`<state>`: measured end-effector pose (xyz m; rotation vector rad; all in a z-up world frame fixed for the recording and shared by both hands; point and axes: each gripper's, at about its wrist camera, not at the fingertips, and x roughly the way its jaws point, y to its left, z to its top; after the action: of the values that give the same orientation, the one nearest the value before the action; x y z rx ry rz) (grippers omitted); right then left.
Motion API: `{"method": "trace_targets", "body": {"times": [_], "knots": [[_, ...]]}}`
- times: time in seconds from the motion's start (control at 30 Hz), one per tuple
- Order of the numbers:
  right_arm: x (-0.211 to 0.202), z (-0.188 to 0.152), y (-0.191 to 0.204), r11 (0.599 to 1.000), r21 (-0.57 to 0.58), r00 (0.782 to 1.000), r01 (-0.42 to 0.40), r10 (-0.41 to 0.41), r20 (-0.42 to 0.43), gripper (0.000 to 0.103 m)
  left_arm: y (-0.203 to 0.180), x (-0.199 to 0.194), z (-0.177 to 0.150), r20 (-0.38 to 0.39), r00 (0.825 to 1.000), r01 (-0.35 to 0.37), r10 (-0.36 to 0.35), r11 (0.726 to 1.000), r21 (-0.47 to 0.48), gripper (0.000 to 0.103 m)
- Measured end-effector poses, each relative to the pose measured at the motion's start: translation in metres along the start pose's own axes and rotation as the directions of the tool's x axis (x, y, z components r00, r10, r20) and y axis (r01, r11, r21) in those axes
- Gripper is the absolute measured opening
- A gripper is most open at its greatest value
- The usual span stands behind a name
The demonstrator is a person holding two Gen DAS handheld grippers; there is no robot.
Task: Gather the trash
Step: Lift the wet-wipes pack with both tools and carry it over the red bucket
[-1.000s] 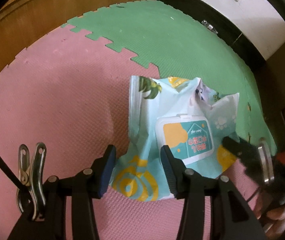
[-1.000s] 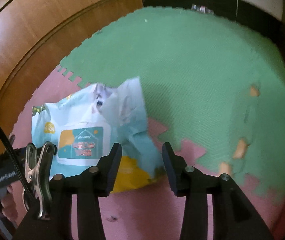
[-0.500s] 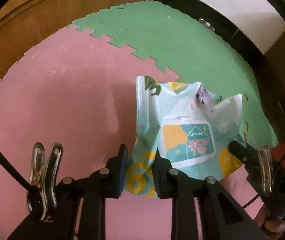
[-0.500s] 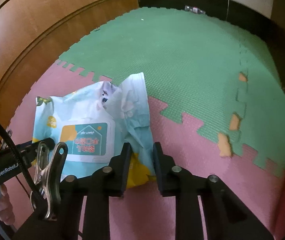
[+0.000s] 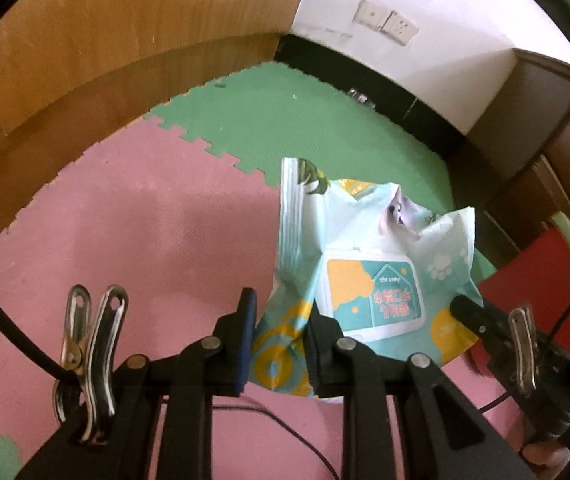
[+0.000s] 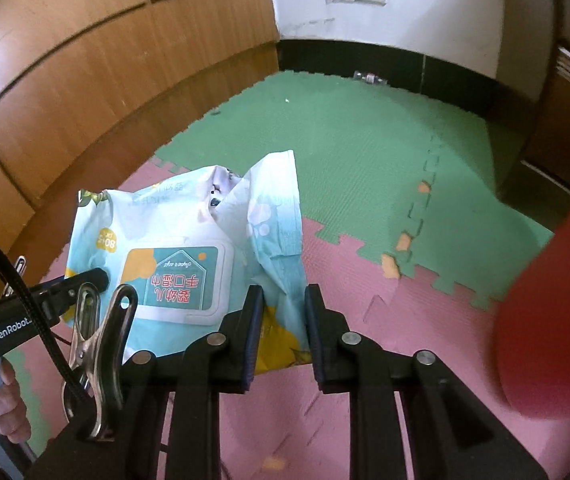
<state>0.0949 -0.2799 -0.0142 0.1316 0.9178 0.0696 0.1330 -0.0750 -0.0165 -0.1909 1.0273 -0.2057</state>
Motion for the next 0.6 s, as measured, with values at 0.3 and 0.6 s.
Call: {"method": "trace_targets", "body": {"times": [0.3, 0.6], "knots": [[-0.074, -0.028, -0.003, 0.998, 0.065, 0.998, -0.014, 0.009, 0.066, 0.022, -0.021, -0.078, -0.029, 0.095, 0.995, 0.027, -0.034, 0.997, 0.073, 0.022], [-0.145, -0.047, -0.001, 0.995, 0.097, 0.980, -0.025, 0.005, 0.200, 0.022, -0.043, -0.145, -0.042, 0.195, 0.977, 0.057, -0.085, 0.988, 0.142, 0.022]]}}
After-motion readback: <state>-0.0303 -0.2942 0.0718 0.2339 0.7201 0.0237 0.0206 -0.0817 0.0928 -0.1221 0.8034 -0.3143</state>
